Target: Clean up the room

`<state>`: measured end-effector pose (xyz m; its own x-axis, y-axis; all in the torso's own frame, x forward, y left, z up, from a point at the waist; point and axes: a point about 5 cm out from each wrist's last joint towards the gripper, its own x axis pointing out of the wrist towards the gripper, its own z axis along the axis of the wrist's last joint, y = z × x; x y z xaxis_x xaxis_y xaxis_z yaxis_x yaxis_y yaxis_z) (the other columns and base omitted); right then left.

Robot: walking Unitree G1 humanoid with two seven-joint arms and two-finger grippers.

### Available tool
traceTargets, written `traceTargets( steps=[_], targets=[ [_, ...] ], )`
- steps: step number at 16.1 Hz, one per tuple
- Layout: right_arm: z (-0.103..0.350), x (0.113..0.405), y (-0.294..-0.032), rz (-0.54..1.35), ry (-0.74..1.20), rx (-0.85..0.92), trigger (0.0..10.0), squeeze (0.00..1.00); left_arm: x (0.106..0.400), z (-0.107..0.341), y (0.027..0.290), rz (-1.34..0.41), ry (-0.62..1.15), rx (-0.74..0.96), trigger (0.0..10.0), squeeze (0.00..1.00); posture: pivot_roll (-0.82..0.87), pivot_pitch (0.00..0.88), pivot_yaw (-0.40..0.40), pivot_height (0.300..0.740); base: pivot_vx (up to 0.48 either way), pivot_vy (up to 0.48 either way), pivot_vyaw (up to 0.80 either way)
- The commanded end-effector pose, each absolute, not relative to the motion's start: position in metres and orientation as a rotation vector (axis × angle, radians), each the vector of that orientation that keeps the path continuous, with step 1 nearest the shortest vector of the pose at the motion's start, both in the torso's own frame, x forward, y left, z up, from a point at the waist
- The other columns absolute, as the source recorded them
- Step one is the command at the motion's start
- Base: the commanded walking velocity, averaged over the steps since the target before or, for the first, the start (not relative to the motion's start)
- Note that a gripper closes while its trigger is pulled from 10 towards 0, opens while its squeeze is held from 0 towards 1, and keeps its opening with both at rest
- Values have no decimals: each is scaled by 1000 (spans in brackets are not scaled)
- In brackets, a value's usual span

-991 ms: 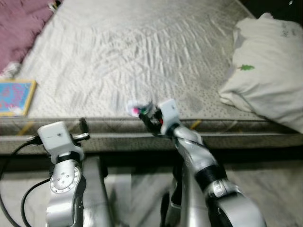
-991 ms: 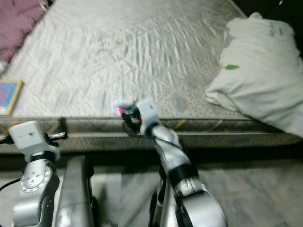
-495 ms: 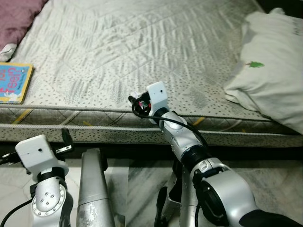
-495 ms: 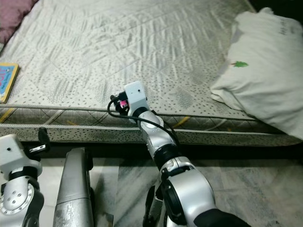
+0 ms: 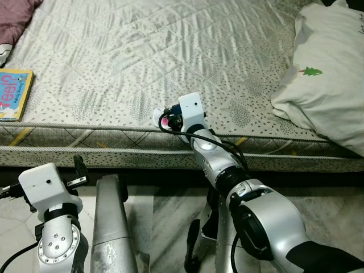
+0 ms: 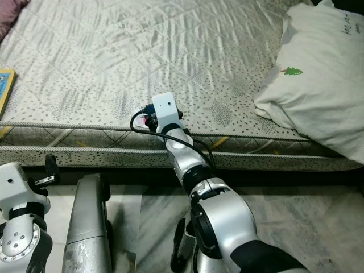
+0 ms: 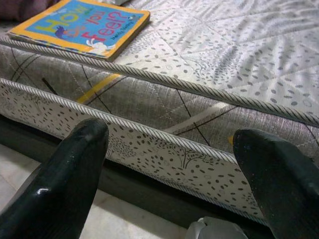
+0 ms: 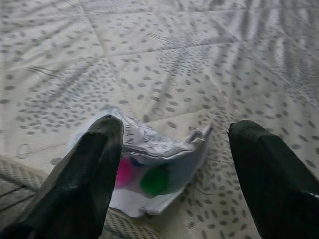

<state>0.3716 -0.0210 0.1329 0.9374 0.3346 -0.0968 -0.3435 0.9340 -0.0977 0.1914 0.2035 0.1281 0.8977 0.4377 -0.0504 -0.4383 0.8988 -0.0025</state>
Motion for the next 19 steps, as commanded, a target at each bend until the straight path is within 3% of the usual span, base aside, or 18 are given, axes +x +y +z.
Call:
traceTargets(
  steps=[1,5,6,15,16,17,19],
  targets=[
    [131,368,-10,359,93,-114,10000,0,189,127,199,470,63,-38,10000,0,381,240,-146,491,0,0,0],
    [116,360,-5,356,164,-110,10000,0,191,127,199,475,63,-36,10000,0,387,235,-150,491,0,0,0],
    [115,359,-4,346,178,-80,0,0,192,127,199,476,62,-36,10000,0,389,232,-149,491,0,0,0],
    [117,359,3,355,237,66,118,0,195,128,201,484,58,-42,10000,0,393,212,-145,491,0,0,0],
    [117,359,3,356,249,86,6824,0,196,128,201,483,57,-43,10000,0,395,209,-144,491,0,0,0],
    [117,360,3,356,253,103,10000,0,196,128,201,482,56,-44,10000,0,397,205,-143,491,0,0,0],
    [118,360,2,367,245,128,10000,0,197,129,201,480,55,-44,10000,0,396,200,-141,491,0,0,0]
  ],
)
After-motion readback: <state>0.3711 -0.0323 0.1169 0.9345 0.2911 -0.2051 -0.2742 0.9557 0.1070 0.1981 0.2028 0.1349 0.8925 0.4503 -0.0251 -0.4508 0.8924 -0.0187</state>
